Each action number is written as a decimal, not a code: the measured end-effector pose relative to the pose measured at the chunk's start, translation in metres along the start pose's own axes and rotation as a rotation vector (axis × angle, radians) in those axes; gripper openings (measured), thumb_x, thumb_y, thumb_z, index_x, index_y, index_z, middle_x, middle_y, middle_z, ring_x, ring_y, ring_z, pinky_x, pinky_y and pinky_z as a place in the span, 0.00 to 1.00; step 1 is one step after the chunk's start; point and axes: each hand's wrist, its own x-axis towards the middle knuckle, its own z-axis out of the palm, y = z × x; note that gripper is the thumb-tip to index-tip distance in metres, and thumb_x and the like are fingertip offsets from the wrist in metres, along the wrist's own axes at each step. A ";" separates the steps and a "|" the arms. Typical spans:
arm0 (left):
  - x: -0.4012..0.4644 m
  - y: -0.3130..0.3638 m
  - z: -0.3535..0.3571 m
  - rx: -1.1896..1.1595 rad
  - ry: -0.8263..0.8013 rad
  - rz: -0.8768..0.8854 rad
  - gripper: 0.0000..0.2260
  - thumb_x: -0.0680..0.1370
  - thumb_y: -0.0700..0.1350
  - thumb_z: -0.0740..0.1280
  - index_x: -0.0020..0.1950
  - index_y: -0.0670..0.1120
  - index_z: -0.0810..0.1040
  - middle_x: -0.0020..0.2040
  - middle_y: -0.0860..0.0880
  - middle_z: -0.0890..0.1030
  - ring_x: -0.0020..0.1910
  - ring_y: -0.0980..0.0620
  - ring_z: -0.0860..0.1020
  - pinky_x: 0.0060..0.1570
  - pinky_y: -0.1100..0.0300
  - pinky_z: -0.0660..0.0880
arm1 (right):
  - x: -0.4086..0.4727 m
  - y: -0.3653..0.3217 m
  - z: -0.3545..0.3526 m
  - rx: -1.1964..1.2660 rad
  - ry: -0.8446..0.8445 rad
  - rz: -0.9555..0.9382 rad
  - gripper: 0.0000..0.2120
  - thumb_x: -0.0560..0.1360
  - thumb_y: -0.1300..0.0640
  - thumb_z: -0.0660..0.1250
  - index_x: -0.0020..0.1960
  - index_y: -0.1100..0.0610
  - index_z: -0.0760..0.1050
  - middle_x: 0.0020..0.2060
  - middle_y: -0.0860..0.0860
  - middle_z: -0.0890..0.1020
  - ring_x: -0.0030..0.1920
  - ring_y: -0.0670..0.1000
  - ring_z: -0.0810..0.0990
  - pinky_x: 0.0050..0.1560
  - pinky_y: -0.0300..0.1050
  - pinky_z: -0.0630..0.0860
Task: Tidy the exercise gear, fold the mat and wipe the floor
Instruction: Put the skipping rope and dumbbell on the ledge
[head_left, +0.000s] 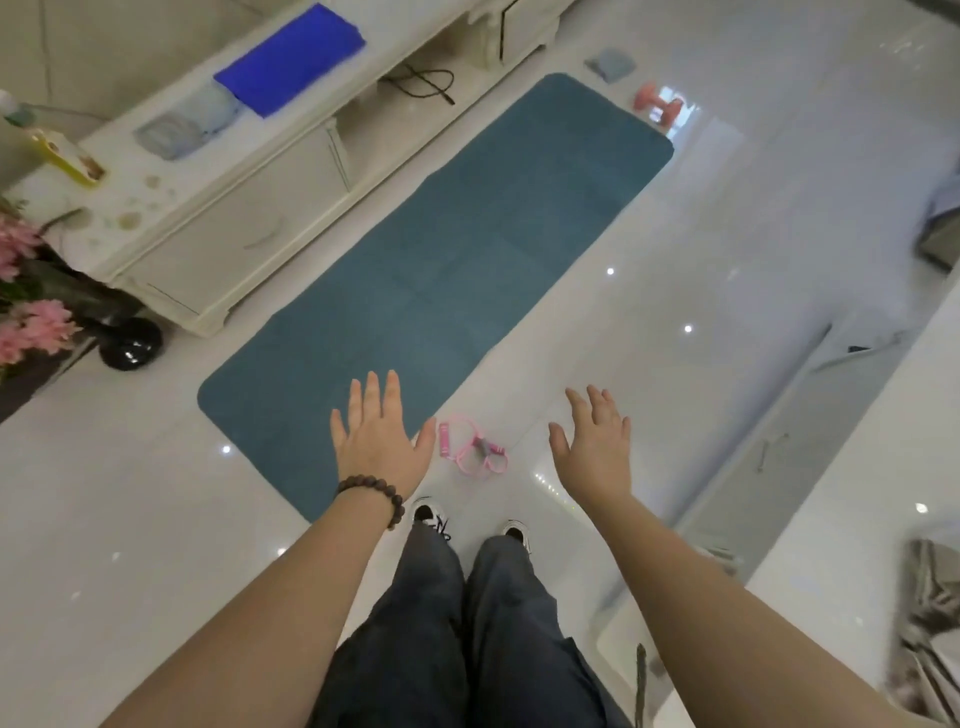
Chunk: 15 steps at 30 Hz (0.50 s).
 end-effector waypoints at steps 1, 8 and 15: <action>0.010 -0.003 0.008 0.008 -0.017 -0.008 0.34 0.79 0.62 0.53 0.79 0.49 0.46 0.80 0.47 0.48 0.78 0.48 0.43 0.75 0.43 0.45 | 0.009 0.001 0.011 0.005 -0.021 0.002 0.24 0.80 0.50 0.56 0.75 0.54 0.59 0.76 0.55 0.58 0.76 0.55 0.49 0.75 0.57 0.47; 0.089 -0.032 0.107 0.011 -0.125 -0.029 0.33 0.80 0.60 0.54 0.79 0.49 0.47 0.80 0.47 0.49 0.78 0.49 0.44 0.75 0.44 0.46 | 0.073 0.029 0.144 -0.032 -0.188 0.073 0.24 0.80 0.50 0.57 0.74 0.54 0.60 0.75 0.55 0.58 0.76 0.55 0.49 0.74 0.56 0.48; 0.157 -0.086 0.284 -0.003 -0.199 -0.060 0.32 0.79 0.60 0.56 0.79 0.49 0.50 0.79 0.48 0.52 0.78 0.49 0.46 0.75 0.45 0.46 | 0.145 0.078 0.359 -0.099 -0.416 0.064 0.29 0.78 0.46 0.58 0.76 0.54 0.56 0.76 0.55 0.56 0.76 0.54 0.49 0.75 0.54 0.48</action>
